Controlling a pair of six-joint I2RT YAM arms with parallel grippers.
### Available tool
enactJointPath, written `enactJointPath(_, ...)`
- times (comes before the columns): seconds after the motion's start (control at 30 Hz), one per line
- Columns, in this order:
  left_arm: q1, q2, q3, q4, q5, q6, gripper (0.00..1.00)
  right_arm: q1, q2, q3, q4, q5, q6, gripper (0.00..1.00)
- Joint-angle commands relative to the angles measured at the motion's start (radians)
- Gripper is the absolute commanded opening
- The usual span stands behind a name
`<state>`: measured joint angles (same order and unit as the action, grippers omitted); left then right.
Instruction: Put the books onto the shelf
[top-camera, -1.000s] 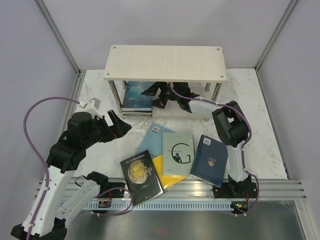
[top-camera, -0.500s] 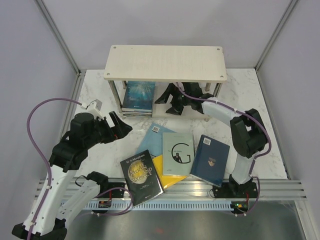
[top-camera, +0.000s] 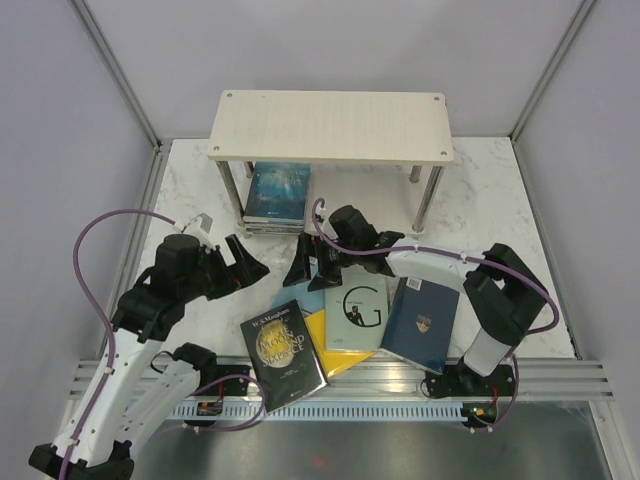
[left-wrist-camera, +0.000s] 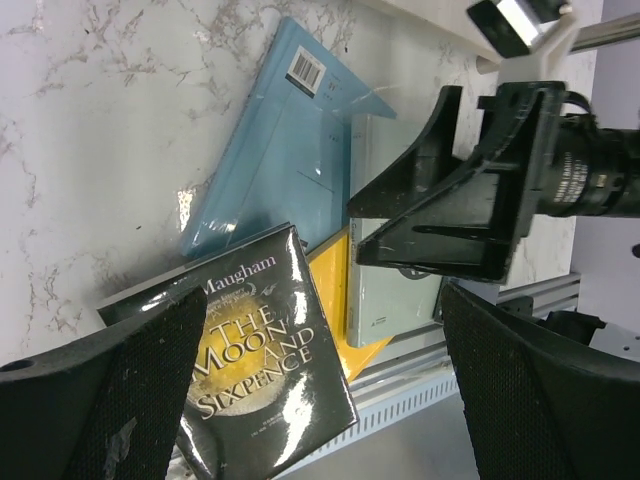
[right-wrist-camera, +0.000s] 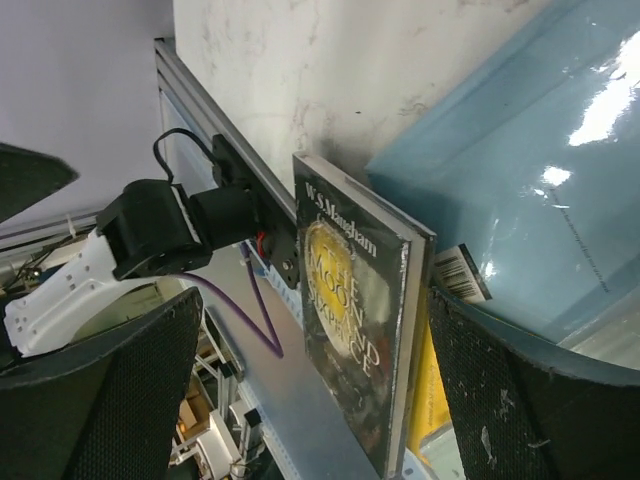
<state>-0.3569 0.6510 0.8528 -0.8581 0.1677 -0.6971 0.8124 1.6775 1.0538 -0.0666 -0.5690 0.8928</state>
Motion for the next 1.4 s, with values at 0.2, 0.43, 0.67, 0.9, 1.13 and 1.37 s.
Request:
enactJointPath(0.2,0.001,-0.016,0.008,0.039,0.044,-0.068,1.00,0.042,0.085,-0.018,0.045,0.023,-0.048,0.94)
enactJointPath(0.43,-0.001,-0.034,0.006,0.036,0.049,-0.077,1.00,0.132,0.148,-0.037,0.059,0.047,-0.045,0.94)
enactJointPath(0.67,-0.001,-0.068,0.005,-0.001,0.046,-0.081,1.00,0.160,0.206,-0.064,0.185,0.021,0.008,0.94)
enactJointPath(0.9,-0.001,-0.114,-0.015,-0.024,0.036,-0.094,1.00,0.163,0.260,-0.112,0.359,-0.046,0.074,0.53)
enactJointPath(1.13,-0.001,-0.129,-0.012,-0.030,0.030,-0.097,1.00,0.166,0.271,-0.163,0.447,-0.085,0.136,0.08)
enactJointPath(1.37,-0.001,-0.136,-0.009,-0.033,0.023,-0.099,1.00,0.156,0.159,-0.141,0.331,-0.054,0.094,0.00)
